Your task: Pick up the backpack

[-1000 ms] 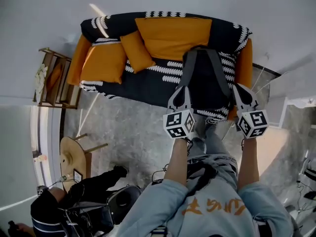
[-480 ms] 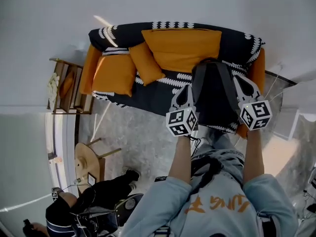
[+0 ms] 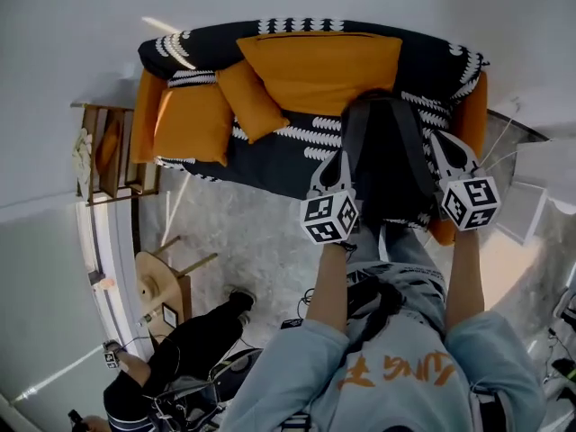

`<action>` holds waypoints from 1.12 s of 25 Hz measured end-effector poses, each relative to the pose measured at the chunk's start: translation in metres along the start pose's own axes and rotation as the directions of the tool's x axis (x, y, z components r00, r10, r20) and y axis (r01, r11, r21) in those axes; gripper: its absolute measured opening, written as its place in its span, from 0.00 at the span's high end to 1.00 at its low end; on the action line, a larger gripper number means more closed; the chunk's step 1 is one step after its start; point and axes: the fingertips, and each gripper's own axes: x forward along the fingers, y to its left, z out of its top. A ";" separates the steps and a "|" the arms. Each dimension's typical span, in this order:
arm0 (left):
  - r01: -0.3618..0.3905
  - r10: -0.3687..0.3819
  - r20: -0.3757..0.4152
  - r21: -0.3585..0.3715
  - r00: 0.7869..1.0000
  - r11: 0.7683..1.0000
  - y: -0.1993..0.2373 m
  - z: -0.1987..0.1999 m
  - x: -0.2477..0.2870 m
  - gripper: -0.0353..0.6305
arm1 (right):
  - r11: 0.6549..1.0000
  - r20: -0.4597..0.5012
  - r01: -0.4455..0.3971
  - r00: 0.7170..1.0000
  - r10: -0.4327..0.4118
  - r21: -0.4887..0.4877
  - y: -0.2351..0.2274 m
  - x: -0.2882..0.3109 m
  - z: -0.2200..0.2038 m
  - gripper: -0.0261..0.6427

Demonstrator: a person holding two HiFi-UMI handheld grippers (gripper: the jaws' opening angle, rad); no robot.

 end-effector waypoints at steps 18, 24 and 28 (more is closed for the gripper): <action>0.039 -0.052 -0.278 -0.051 0.959 0.998 0.049 -0.073 0.094 0.91 | 0.996 -0.250 0.023 0.968 0.000 0.092 -0.029 0.062 -0.092 0.92; 0.079 -0.094 -0.339 -0.058 0.936 0.995 0.062 -0.074 0.145 0.91 | 0.993 -0.339 0.042 0.941 -0.003 0.109 -0.053 0.092 -0.117 0.92; 0.113 -0.125 -0.401 -0.053 0.907 0.992 0.067 -0.082 0.179 0.91 | 0.992 -0.371 0.045 0.929 0.003 0.121 -0.068 0.116 -0.125 0.92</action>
